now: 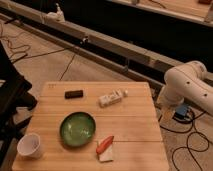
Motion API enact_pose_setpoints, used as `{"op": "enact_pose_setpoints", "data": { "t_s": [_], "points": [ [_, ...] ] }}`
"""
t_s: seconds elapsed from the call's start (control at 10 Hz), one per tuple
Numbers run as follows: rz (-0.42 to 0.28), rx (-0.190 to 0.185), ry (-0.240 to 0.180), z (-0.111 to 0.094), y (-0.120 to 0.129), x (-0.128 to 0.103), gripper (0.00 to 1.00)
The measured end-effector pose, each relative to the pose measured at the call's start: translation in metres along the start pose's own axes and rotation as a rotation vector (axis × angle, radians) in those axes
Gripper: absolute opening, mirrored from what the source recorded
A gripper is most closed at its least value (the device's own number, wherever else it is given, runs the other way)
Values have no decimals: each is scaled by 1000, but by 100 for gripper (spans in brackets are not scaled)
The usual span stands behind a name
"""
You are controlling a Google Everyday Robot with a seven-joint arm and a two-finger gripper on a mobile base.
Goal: Place the ceramic cup in the ceramic bowl
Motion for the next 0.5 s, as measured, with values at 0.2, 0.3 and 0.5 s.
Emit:
{"op": "enact_pose_setpoints", "data": {
  "t_s": [0.2, 0.3, 0.5],
  "points": [
    [-101, 18, -9, -15, -16, -31, 65],
    [-183, 23, -21, -22, -21, -57, 65],
    [-374, 9, -61, -28, -14, -112, 65]
  ]
}}
